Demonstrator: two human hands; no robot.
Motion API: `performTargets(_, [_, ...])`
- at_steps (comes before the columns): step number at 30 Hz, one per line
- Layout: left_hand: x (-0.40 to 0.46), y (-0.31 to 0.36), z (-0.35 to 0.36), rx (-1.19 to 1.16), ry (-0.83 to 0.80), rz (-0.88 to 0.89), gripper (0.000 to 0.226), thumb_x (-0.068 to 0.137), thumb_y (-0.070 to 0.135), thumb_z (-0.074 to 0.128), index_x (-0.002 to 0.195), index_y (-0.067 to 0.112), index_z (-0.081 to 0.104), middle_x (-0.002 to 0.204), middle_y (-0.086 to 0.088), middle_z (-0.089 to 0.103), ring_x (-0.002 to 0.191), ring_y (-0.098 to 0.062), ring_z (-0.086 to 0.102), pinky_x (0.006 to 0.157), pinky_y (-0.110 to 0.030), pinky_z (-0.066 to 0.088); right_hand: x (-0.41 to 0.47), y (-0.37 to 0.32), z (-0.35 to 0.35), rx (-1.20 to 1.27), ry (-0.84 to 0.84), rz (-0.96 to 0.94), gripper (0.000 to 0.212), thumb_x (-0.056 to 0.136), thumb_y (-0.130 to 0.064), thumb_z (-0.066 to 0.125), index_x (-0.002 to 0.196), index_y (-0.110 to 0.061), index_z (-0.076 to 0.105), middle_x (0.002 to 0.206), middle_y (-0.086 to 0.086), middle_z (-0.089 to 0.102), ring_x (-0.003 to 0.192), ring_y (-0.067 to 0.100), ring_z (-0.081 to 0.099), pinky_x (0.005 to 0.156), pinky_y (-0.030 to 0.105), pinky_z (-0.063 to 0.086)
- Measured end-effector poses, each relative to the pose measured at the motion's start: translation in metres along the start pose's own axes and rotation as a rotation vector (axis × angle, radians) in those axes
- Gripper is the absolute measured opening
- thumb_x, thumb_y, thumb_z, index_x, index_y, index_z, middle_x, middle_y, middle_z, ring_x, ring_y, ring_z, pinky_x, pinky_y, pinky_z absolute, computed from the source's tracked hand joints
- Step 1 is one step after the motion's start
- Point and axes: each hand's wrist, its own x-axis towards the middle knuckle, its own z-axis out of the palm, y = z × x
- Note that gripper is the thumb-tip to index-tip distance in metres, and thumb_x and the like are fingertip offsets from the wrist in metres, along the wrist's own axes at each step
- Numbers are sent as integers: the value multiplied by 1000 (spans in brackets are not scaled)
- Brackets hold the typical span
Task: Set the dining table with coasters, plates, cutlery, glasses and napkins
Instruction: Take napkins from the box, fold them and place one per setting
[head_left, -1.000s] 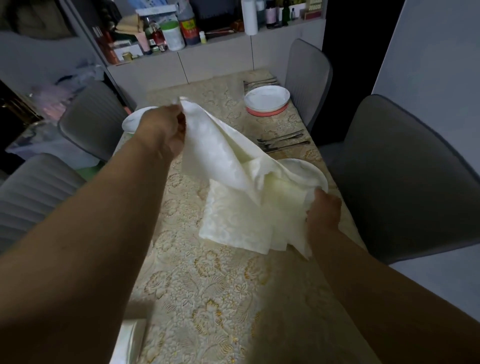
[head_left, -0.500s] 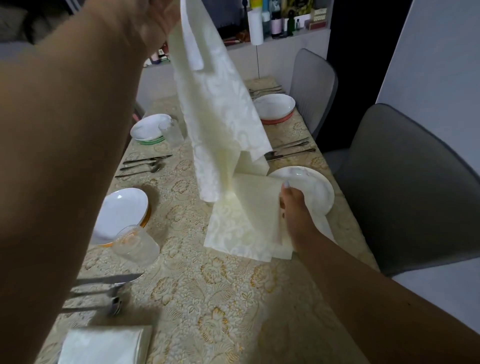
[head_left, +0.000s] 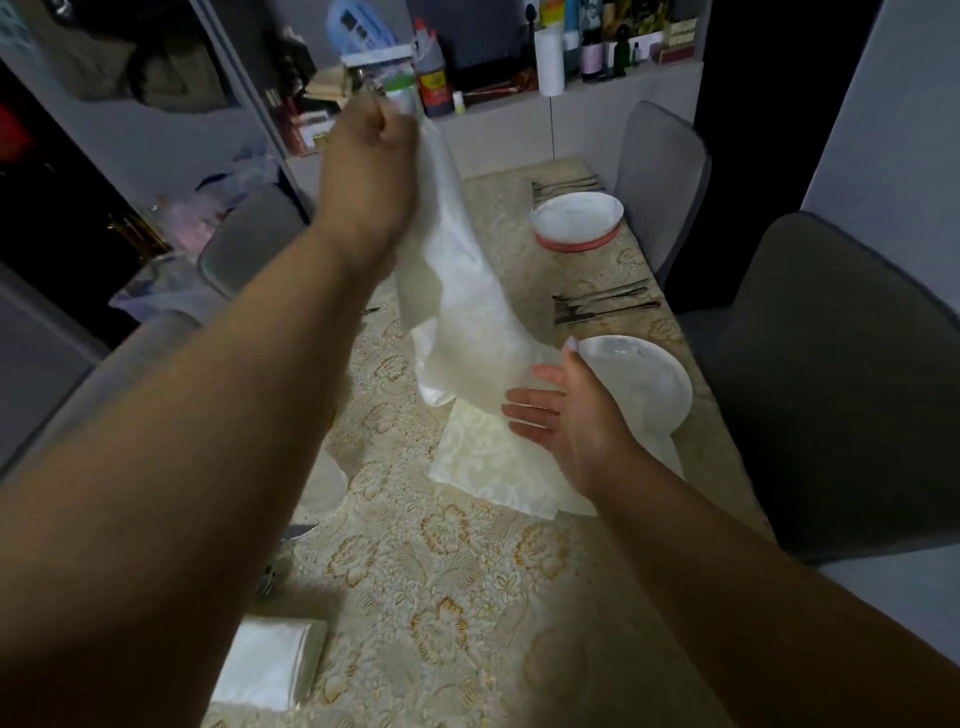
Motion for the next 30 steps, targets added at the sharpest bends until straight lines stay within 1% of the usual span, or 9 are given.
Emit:
performTargets(3, [-34,-11,0,-39,-71,-44,27,100,30,44,75,23,43,68,4,44,63,-11,40,60,-27,38,-2,6,5,98,-48,210,69,86,-69,39,121,-10,47,113,25,62,101,40,64,81,44,53])
performTargets(7, [-56,-16,-6,-74,-48,-137,31,102,26,44,71,21,42,65,2,41,57,-10,37,54,-24,35,-9,40,6,177,47,464,84,79,-75,45,125,-6,42,118,30,52,102,45,58,89,55,49])
performTargets(12, [-78,-10,-29,-249,-28,-268,28,101,26,46,74,19,48,73,-5,49,68,-20,45,62,-29,40,-12,66,-3,375,-38,436,94,82,-75,41,148,-12,19,133,18,51,122,35,49,102,51,40])
performTargets(14, [-87,-10,-40,-287,-17,-305,29,101,26,47,73,18,48,71,-6,49,65,-20,44,58,-28,40,-11,63,0,424,-50,361,82,87,-66,46,144,-9,28,115,12,63,113,27,56,102,45,40])
performTargets(17, [-100,-18,-57,-259,-38,-309,34,101,26,48,68,19,47,62,-1,48,54,-14,41,52,-24,36,-10,58,10,376,-28,282,34,89,-45,59,99,-13,57,76,0,57,81,15,55,94,36,44])
performTargets(21, [-115,-31,-76,-250,-73,-346,35,99,30,52,66,18,48,59,1,52,51,-12,45,50,-23,39,-9,55,18,303,41,225,19,90,-28,63,104,-15,62,91,0,59,88,14,56,75,30,48])
performTargets(24, [-126,-42,-91,-237,-178,-316,28,89,34,65,71,18,51,73,-8,52,62,-18,46,57,-28,40,-12,45,15,400,135,136,26,90,-23,60,115,-15,62,99,3,65,91,17,61,81,31,50])
performTargets(27, [-137,-51,-109,49,-409,-192,40,61,33,89,78,19,56,81,-8,59,69,-22,52,61,-31,45,-18,26,2,390,200,12,44,74,-30,70,114,-13,64,111,4,67,97,21,64,91,36,51])
performTargets(30, [-149,-65,-114,587,-557,-72,37,63,26,89,86,22,60,88,-5,66,78,-25,60,71,-35,50,-36,8,-11,339,241,-115,52,77,-34,61,122,-7,61,119,14,64,107,32,61,92,43,48])
